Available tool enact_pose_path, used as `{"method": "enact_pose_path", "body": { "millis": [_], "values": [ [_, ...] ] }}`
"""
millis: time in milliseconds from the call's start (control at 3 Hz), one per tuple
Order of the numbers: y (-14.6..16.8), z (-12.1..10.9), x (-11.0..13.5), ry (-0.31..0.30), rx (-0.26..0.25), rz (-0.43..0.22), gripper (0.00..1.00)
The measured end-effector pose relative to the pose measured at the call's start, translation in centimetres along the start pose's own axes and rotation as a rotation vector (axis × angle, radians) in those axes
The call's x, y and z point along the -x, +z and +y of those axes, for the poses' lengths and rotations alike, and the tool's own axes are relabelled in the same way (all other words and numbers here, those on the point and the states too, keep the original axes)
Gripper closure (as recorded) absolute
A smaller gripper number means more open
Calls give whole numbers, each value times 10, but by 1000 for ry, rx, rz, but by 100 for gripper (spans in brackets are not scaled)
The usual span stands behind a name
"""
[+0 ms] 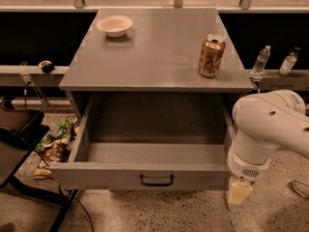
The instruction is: Open top drawer
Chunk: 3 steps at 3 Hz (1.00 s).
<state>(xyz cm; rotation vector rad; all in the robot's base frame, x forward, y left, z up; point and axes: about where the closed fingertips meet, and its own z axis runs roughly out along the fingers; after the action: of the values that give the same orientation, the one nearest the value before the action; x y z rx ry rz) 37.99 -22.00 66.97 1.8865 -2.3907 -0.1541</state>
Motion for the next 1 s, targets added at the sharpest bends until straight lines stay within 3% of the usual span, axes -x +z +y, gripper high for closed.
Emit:
{"method": "enact_pose_path", "body": {
  "millis": [667, 1000],
  "values": [
    [-10, 0, -1, 0, 0, 0, 96],
    [-8, 22, -17, 9, 9, 16, 100]
  ]
}}
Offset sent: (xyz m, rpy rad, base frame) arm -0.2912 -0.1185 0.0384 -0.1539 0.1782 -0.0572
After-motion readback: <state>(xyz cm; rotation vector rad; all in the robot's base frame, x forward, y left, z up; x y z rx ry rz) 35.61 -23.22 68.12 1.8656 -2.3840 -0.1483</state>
